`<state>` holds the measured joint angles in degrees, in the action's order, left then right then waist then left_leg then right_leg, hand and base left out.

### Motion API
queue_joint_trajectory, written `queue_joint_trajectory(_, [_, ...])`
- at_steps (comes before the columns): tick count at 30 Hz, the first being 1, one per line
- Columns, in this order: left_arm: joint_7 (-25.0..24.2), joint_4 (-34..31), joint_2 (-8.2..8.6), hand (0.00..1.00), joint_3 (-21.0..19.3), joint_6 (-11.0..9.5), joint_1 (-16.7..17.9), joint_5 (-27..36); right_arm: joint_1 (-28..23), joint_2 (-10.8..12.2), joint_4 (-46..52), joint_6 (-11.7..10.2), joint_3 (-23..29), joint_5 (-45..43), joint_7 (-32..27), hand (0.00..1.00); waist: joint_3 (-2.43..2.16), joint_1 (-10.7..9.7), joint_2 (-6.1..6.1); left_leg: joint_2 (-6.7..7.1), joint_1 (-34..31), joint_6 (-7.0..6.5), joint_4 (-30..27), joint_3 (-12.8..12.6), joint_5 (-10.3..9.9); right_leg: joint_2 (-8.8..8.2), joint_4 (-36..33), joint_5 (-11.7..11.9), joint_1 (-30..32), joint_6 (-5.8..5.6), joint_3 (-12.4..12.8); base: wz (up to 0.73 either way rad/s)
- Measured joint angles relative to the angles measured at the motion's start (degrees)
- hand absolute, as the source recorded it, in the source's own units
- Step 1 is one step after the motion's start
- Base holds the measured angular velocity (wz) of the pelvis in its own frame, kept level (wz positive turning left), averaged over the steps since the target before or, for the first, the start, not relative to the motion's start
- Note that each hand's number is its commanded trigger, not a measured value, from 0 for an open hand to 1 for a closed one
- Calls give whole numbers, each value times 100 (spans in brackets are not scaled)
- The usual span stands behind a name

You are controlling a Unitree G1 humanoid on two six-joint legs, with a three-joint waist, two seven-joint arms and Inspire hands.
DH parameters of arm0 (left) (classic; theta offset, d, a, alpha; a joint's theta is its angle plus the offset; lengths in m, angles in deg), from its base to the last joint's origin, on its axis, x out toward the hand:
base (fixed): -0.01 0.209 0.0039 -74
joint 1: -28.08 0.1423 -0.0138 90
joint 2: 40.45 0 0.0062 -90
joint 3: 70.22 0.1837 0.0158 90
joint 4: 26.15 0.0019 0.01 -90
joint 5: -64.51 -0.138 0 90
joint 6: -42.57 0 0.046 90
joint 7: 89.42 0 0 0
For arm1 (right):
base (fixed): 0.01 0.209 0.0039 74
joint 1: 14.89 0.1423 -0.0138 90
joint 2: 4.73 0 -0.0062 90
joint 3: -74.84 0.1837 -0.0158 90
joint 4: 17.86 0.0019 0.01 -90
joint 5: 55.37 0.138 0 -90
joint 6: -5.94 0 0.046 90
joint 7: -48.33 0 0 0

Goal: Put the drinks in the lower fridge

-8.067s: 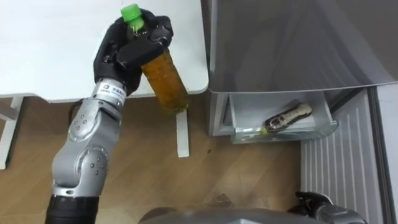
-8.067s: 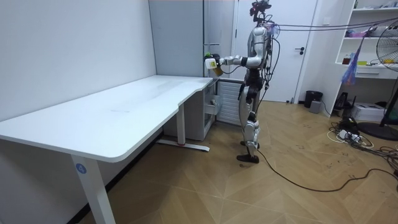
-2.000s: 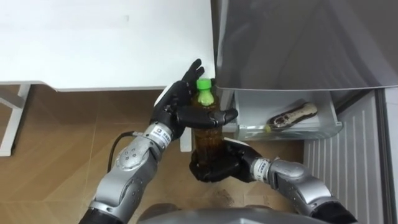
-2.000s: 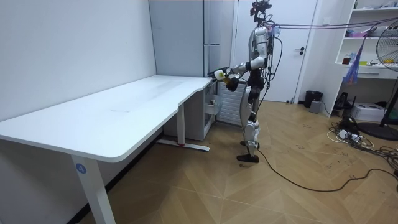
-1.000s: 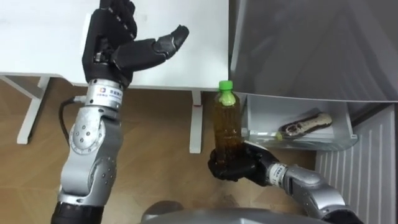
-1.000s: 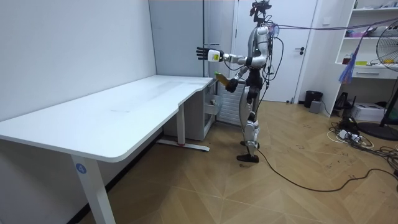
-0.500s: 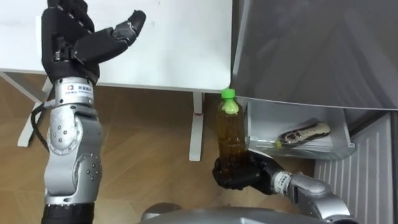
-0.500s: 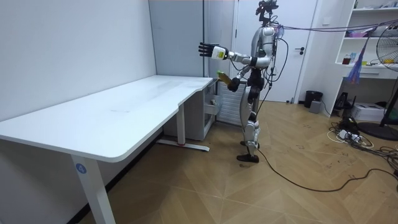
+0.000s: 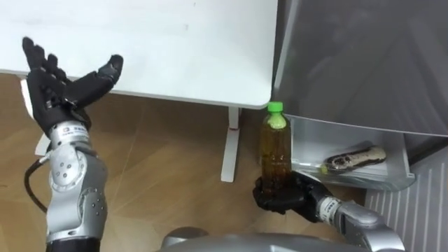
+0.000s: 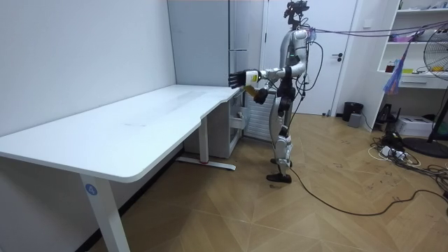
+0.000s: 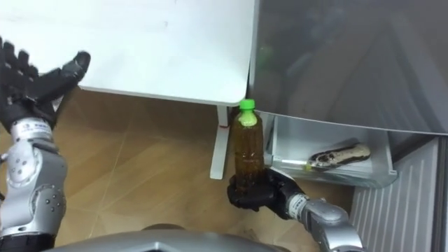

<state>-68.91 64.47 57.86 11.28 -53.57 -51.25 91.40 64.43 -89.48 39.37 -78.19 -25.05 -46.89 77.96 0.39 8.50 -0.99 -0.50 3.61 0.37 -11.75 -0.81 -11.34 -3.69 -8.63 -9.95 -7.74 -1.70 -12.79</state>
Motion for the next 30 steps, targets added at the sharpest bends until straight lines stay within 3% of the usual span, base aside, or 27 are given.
queue_joint_trajectory(5, [28,991,20,0,87,12,68,3,9,44,-1,1,-14,12,-68,100,-3,20,-18,10,113,-2,60,-27,1,-18,-3,-9,-82,-15,-32,0])
queue_joint_trajectory(14, [161,2083,24,0,223,83,140,246,10,89,-3,2,-18,175,-228,100,56,24,-7,7,68,-2,54,-22,-3,-22,4,-12,-118,-19,-146,4])
queue_joint_trajectory(19, [78,2654,16,0,428,111,260,292,9,75,-20,17,-17,356,-323,100,43,34,-12,16,85,-6,40,-54,0,-26,9,-14,-106,-21,-92,-5])
queue_joint_trajectory(30, [-506,3691,18,0,949,453,391,212,11,92,-30,67,-182,374,-323,100,-13,-47,25,21,-27,-7,2,-41,1,-31,9,-18,-50,-27,-151,2])
